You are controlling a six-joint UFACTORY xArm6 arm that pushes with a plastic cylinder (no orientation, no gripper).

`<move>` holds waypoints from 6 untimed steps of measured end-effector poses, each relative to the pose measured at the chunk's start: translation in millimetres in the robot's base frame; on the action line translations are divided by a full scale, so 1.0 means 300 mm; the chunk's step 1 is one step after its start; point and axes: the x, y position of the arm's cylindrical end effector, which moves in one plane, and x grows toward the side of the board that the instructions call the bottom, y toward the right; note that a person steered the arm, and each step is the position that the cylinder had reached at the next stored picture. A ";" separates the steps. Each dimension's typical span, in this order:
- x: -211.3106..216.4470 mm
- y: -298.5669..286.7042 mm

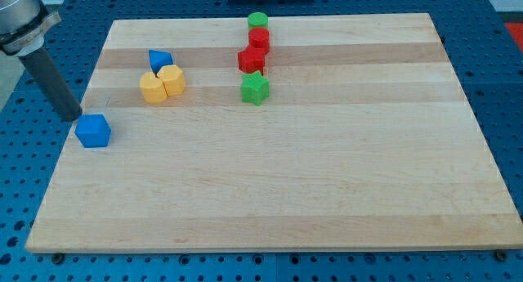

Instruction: Move the red star closer to the green star

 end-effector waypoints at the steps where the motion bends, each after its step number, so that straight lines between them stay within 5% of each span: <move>1: 0.000 0.071; 3: 0.113 0.000; 4: 0.131 0.122; 6: 0.051 0.220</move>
